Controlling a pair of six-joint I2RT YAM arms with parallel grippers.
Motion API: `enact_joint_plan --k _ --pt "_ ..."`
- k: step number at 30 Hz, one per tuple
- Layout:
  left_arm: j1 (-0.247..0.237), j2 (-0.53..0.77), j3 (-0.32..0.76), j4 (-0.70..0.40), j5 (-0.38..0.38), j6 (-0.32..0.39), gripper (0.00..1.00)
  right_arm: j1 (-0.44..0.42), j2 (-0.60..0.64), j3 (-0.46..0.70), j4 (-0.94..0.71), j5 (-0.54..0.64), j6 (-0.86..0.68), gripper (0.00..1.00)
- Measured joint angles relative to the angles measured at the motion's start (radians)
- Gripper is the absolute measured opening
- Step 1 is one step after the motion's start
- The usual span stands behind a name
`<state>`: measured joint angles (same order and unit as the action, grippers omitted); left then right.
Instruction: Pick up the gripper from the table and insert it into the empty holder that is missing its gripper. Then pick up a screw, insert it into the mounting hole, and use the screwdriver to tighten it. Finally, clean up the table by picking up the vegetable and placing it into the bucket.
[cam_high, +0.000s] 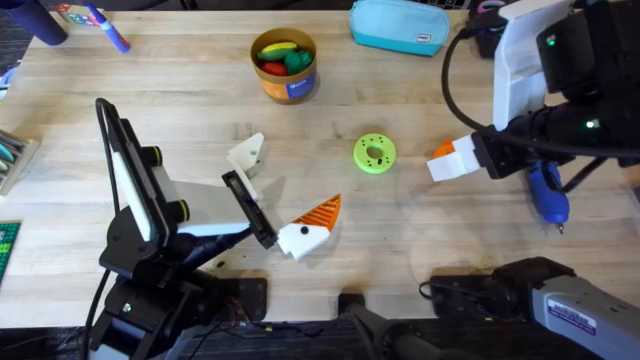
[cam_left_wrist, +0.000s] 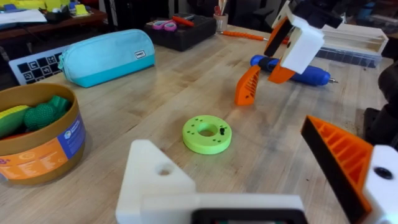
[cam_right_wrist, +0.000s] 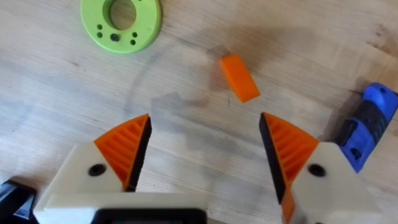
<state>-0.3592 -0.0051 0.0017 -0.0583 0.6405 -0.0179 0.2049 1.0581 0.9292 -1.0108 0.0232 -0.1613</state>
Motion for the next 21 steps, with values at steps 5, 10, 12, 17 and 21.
enact_joint_plan --k 5,10,12,17,21 --pt "0.0 0.006 0.004 0.004 -0.002 -0.001 0.994 -0.001 0.024 0.005 -0.032 0.003 -0.004 0.981" --pt "0.0 0.006 0.004 0.004 -0.001 -0.001 0.994 0.001 0.019 0.049 -0.018 0.024 -0.005 0.981" --pt "0.0 0.006 0.004 0.004 -0.001 -0.001 0.994 0.001 0.012 0.059 0.017 0.046 -0.005 0.981" --pt "0.0 0.006 0.004 0.004 -0.001 -0.001 0.994 0.001 0.012 0.065 0.038 0.079 -0.023 0.981" --pt "0.0 0.006 0.004 0.004 -0.001 -0.001 0.994 0.001 0.041 0.065 0.027 0.09 -0.111 0.981"
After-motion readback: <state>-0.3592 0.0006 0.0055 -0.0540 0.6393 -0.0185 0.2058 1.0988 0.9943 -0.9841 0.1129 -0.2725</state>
